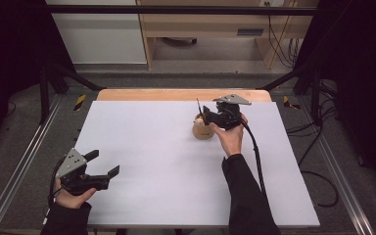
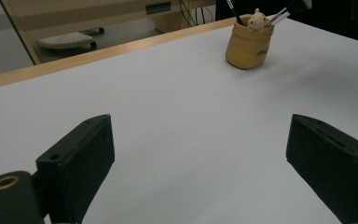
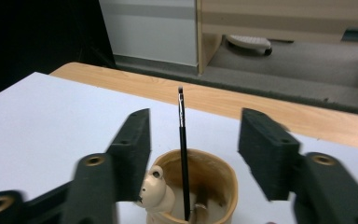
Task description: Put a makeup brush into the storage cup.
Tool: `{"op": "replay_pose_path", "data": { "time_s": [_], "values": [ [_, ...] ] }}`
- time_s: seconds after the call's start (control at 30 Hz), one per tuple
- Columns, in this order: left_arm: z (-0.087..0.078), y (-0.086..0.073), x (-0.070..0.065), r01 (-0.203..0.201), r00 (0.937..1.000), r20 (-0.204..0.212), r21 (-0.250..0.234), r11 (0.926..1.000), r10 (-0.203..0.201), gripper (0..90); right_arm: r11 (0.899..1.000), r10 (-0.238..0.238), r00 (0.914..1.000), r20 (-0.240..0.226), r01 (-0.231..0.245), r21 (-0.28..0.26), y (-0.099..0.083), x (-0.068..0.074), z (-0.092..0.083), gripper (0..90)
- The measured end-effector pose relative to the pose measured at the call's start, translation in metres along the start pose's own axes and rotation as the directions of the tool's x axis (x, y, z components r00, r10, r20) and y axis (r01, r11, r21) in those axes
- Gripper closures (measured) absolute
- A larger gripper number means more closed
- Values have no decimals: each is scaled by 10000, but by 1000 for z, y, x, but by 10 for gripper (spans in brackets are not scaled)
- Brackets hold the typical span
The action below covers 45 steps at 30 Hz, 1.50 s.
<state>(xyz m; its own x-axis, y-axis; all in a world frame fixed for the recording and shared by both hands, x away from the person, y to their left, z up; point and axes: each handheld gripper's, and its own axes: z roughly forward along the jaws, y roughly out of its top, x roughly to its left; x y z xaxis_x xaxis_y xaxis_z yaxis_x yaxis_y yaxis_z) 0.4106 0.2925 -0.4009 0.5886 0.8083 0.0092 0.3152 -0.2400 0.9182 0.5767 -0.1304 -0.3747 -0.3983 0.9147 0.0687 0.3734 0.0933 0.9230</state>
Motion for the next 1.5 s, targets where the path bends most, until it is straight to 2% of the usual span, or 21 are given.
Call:
{"op": "replay_pose_path", "data": {
  "time_s": [0.07, 0.3, 0.47, 0.6, 0.8, 1.03, 1.2, 1.5],
  "values": [
    [0, 0, 0, -4, 10000, -8, 4, 10000, 4, 72, 9999, -43, 9999, -116, 41, -118, 2, 1, -4, 324],
    [0, 0, -1, 30, 10000, -14, -21, 10000, -30, 72, 9989, -128, 9989, -457, 107, -466, 10, 5, -24, 247],
    [0, 1, -2, 39, 10000, -20, -37, 10000, -39, 72, 9981, -154, 9953, -959, 96, -609, 14, 11, -41, 194],
    [0, 1, -2, 23, 10000, -22, -46, 10000, -23, 72, 9967, -176, 9903, -1379, 65, -806, 13, 14, -58, 185],
    [1, 1, -3, 9, 10000, -20, 11, 10000, -9, 69, 9963, -286, 9875, -1552, 157, -840, 2, 8, -84, 169],
    [2, 1, -4, -7, 10000, -24, 21, 10000, 7, 65, 9961, -295, 9852, -1691, 148, -871, -10, 1, -106, 144],
    [3, 1, -5, 5, 10000, -32, 28, 10000, -5, 63, 9954, -455, 9817, -1847, 290, -910, -20, -2, -118, 132],
    [4, 1, -6, -1, 10000, -18, 98, 10000, 1, 62, 9977, -319, 9814, -1895, 199, -648, -47, -17, -135, 125]
  ]
}}
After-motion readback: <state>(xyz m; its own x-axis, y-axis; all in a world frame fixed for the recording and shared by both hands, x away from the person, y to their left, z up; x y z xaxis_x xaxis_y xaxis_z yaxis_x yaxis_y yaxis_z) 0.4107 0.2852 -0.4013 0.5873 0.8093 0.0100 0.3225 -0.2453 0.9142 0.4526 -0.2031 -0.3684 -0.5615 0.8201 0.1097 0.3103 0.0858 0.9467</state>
